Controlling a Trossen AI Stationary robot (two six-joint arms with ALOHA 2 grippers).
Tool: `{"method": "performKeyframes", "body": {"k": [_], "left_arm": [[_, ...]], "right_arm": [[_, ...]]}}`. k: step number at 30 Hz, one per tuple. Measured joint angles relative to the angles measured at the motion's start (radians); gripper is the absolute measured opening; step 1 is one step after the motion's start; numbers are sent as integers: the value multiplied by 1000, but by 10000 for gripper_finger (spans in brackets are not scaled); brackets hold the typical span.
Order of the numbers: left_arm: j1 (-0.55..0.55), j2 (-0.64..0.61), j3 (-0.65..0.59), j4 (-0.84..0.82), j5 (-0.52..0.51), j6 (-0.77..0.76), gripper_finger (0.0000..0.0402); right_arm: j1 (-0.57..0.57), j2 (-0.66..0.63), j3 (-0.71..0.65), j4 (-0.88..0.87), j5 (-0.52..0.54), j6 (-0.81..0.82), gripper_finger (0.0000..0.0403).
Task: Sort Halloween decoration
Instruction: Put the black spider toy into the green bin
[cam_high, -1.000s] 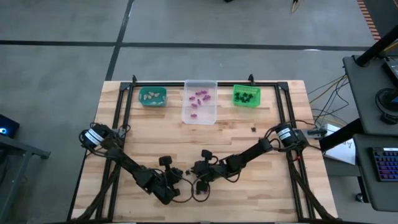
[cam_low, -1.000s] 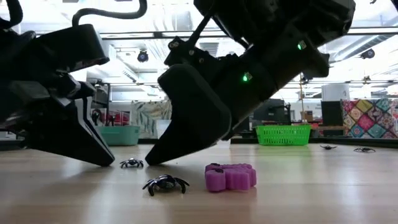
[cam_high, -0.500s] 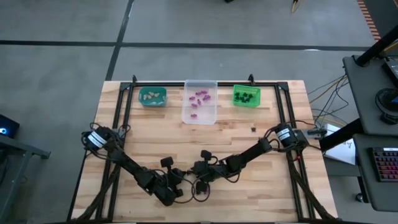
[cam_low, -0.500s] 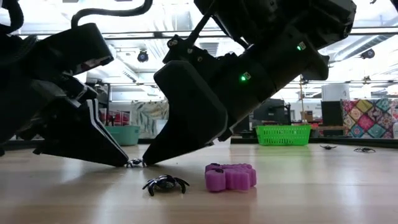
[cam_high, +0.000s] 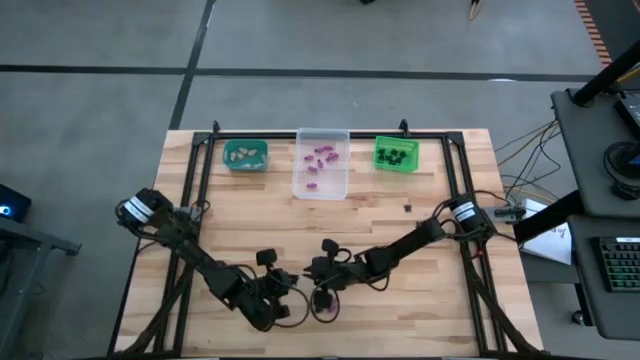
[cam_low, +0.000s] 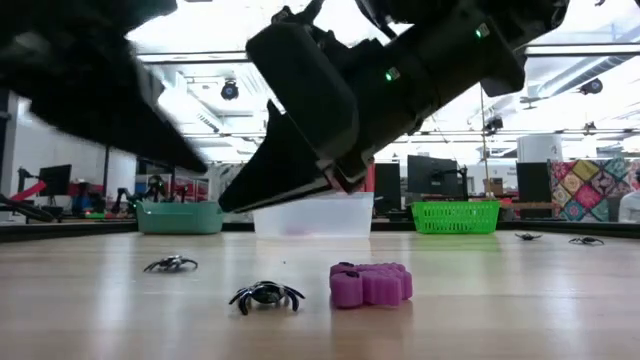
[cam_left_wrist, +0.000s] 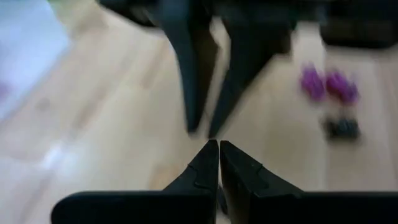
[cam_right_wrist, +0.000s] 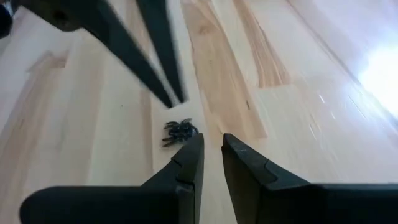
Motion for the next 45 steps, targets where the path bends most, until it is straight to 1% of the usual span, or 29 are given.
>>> {"method": "performKeyframes", "body": {"k": [4, 7, 10, 13, 16, 22, 25, 28, 31, 34, 37, 40, 45], "left_arm": [[-6, 6, -3, -65, 134, -41, 0], [-11, 41, -14, -132, 180, -102, 0], [-10, 80, -14, -125, 174, -116, 0], [-10, 114, -10, -115, 141, -126, 0], [-9, 138, -11, -89, 111, -130, 0], [-7, 137, -13, -58, 79, -123, 0], [-7, 128, -12, -57, 64, -116, 0], [-4, 86, 0, -85, 28, -75, 0], [-4, -9, 26, -159, -13, -68, 0], [-6, -100, 36, -239, -17, -85, 0], [-6, -177, 36, -276, -16, -88, 0], [-7, -209, 28, -290, -12, -78, 0], [-23, -196, 22, -293, 2, -69, 0]], "right_arm": [[0, 10, 0, -24, -11, 26, 52], [0, 23, -1, -23, -35, 42, 52], [0, 45, 0, 5, -38, 51, 52], [0, 73, -1, 50, -85, 63, 52], [0, 96, 0, 99, -94, 65, 52], [-11, 130, 42, 108, -105, 53, 52], [-15, 130, 57, 102, -106, 14, 52], [-16, 102, 65, 92, -105, -37, 52], [-16, 37, 73, 76, -87, -87, 52], [-17, -20, 75, 45, -76, -119, 52], [-17, -44, 74, 8, -69, -122, 52], [-17, -48, 74, -36, -52, -117, 52], [-17, -45, 73, -109, -51, -74, 52]]}}
